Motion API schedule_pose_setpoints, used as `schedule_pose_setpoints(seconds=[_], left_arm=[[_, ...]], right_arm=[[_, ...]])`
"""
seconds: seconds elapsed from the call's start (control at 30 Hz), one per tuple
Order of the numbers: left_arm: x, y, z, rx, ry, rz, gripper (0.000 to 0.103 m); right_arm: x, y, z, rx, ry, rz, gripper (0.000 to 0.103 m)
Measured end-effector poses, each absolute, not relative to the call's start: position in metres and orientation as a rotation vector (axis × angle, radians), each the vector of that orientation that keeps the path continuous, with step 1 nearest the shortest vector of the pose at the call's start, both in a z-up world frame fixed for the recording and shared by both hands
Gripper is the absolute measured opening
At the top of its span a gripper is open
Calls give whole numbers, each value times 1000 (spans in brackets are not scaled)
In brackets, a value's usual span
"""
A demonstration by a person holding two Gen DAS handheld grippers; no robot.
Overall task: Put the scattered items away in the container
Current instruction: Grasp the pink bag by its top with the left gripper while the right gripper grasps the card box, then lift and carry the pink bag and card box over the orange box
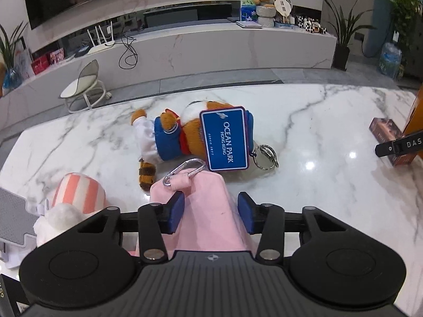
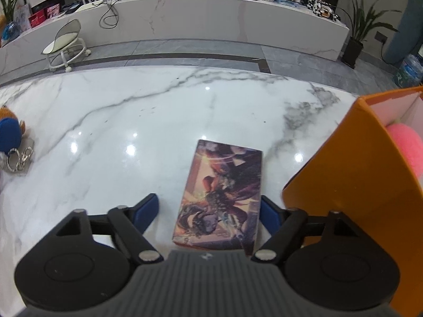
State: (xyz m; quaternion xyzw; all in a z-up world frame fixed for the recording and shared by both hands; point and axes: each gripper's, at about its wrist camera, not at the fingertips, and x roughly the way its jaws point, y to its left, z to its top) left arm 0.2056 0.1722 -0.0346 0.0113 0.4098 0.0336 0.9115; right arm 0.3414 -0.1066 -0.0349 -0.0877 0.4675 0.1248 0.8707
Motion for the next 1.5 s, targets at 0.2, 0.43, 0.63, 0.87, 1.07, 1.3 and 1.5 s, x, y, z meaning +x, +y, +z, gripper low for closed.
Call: schedule_pose_setpoints(seconds=[0.2,0.43,0.63,0.87,1.07,1.3,1.5], left_arm=[[201,172,-20,-28,818,35,33],[193,173,-5,-92,788,15,27],[187,173,7,-133,761,6,19],[177,167,24,-146,733,-7,15],[167,153,41,-126,696,-27,14],[161,138,58,-102,674,-33,14],[160,125,72,-68,661,-32,14]], right_arm=[[346,-111,-32,-159,992,255,62],[341,-107,-29,-169,989,265,61],[336,-104,-19,-162,968,281,61],[327,-104,-6,-146,947,305,61],[320,-109,8,-121,923,316,61],[311,-116,27,-108,882,334,61],[304,-125,47,-84,844,347,61]])
